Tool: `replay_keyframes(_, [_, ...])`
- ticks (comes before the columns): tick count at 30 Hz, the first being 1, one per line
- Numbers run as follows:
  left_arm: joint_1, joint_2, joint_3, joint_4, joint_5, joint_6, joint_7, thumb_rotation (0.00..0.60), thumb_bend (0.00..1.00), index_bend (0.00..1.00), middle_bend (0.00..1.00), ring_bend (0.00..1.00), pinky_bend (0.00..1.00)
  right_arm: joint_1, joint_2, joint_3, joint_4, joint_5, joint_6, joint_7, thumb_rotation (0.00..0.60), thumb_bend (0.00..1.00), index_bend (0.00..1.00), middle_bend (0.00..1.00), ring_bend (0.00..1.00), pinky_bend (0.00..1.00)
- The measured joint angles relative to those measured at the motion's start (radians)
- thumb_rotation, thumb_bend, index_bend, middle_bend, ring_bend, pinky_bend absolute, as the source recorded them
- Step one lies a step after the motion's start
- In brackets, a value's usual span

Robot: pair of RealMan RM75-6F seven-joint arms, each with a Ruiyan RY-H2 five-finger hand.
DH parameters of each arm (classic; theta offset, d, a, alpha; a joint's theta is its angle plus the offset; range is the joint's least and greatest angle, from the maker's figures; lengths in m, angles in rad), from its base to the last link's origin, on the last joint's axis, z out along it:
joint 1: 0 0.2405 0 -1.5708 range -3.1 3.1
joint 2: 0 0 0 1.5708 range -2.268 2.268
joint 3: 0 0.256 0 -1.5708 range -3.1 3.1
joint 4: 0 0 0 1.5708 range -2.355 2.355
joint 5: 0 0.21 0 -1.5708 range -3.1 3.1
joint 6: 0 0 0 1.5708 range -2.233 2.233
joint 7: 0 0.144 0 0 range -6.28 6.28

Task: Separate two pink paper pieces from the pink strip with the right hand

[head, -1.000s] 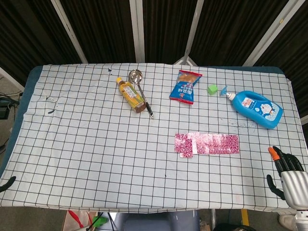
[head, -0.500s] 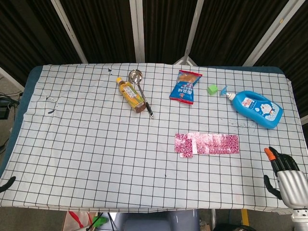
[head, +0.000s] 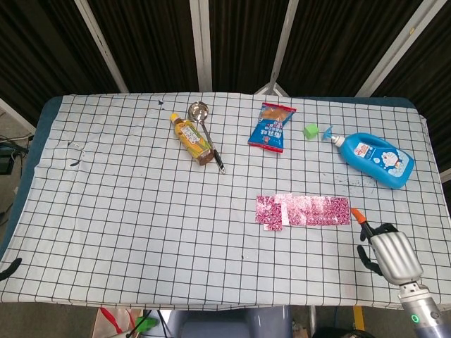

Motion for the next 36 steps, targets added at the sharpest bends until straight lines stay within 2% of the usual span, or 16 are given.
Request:
replay_keyframes(4, [0.001,0.001,-0.001,0.000,-0.002,0.001,-0.001,0.600,0.28,0.16,0.03,0.00,0.08,0.052,-0.018,0.026,-0.030,0.029,-0.071,-0.060,0.600,0.62,0.12,0.78,0.82,0.62])
replay_keyframes(8, [-0.001,0.001,-0.003,0.000,-0.007,-0.002,-0.002,0.600,0.28,0.16,0.03,0.00,0.08,0.110,-0.052,0.053,-0.056,0.077,-0.149,-0.144,0.600,0.76,0.14,0.84,0.85,0.63])
replay_keyframes(11, [-0.002,0.001,-0.004,0.001,-0.010,-0.005,-0.001,0.600,0.28,0.16,0.03,0.00,0.08,0.155,-0.087,0.074,-0.072,0.135,-0.210,-0.222,0.600,0.81,0.14,0.85,0.86,0.63])
replay_keyframes(21, [-0.005,0.006,-0.014,0.004,-0.031,-0.010,-0.019,0.600,0.28,0.16,0.03,0.00,0.08,0.282,-0.237,0.105,-0.072,0.362,-0.357,-0.450,0.600,0.84,0.14,0.85,0.86,0.63])
replay_keyframes(30, [-0.008,0.008,-0.015,0.004,-0.037,-0.019,-0.021,0.600,0.28,0.16,0.03,0.00,0.08,0.360,-0.329,0.093,-0.052,0.521,-0.392,-0.578,0.600,0.84,0.14,0.85,0.86,0.63])
replay_keyframes(36, [-0.012,0.008,-0.015,0.003,-0.041,-0.026,-0.016,0.600,0.28,0.16,0.03,0.00,0.08,0.399,-0.365,0.081,-0.042,0.587,-0.392,-0.622,0.600,0.84,0.14,0.85,0.86,0.63])
